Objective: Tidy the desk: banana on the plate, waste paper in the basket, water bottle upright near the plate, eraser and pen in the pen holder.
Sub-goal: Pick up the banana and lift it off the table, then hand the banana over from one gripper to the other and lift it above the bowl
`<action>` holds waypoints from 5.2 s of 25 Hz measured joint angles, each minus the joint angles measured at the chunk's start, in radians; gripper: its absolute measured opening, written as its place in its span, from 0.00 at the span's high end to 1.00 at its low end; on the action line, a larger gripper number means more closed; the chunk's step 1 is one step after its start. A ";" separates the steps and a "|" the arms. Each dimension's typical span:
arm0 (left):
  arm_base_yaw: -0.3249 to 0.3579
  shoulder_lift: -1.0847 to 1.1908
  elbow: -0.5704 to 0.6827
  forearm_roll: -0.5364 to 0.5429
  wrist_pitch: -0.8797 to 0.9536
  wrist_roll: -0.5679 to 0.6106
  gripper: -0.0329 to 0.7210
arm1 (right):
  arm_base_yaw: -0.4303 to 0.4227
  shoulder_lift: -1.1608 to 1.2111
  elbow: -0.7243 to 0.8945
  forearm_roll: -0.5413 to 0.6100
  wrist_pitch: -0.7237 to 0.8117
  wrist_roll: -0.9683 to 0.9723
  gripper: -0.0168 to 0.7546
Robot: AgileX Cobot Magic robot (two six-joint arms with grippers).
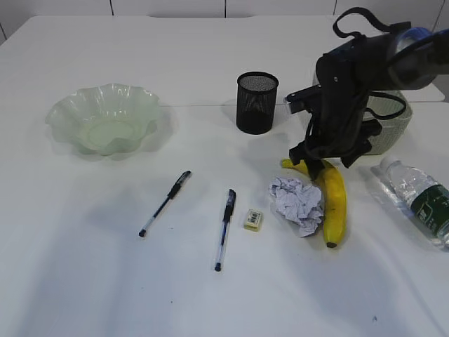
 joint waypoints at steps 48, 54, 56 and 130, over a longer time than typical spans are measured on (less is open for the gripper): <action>0.000 0.114 -0.002 -0.005 -0.038 0.007 0.37 | -0.008 0.080 -0.114 0.059 -0.012 0.003 0.60; 0.000 0.114 -0.002 -0.018 -0.038 0.007 0.37 | -0.008 0.080 -0.220 0.061 0.056 0.003 0.60; 0.000 0.114 -0.002 -0.018 -0.038 0.007 0.37 | -0.008 0.080 -0.251 0.071 0.072 0.003 0.60; 0.000 0.634 -0.207 -1.136 0.296 0.942 0.37 | 0.000 0.009 -0.632 1.377 0.299 -0.853 0.63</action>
